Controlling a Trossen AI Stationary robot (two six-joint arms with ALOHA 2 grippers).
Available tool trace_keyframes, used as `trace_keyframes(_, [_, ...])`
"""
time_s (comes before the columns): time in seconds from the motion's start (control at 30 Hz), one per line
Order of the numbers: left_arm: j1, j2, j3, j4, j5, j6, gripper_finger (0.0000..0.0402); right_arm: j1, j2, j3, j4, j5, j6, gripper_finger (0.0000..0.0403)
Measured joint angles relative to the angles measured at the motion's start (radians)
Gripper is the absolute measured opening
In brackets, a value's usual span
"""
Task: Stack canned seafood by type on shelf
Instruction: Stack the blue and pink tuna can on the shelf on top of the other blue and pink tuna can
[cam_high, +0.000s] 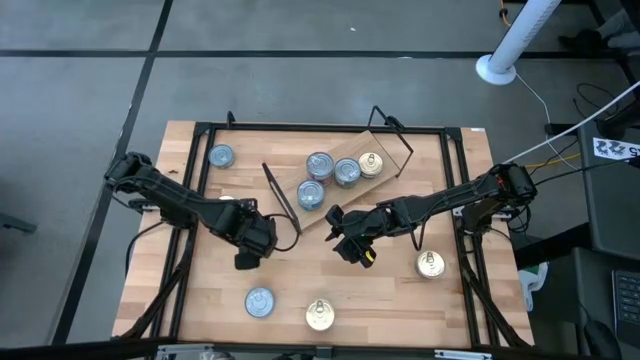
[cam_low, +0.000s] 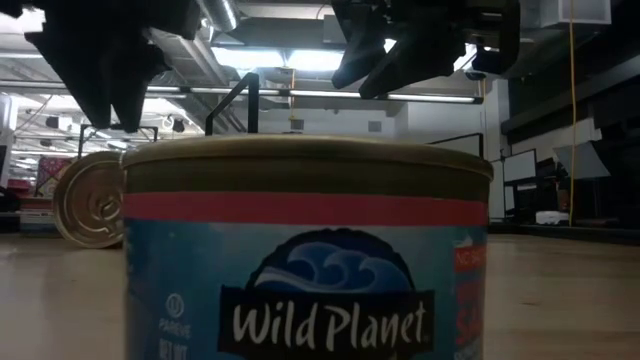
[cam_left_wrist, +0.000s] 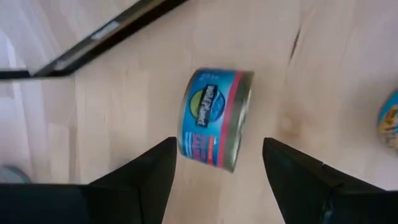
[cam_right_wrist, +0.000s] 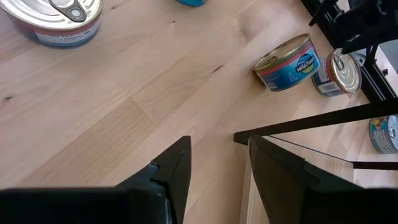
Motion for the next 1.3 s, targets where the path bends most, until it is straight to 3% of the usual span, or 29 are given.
trace_keyframes(0.67, [0.012, 0.002, -0.137, 0.056, -0.012, 0.024, 0.0235, 0.000, 0.000, 0.000, 0.000, 0.000, 0.000, 0.0163])
trace_keyframes(1.3, [0.072, 0.002, -0.188, 0.307, -0.014, 0.110, 0.0235, 0.000, 0.000, 0.000, -0.001, 0.000, 0.000, 0.0163])
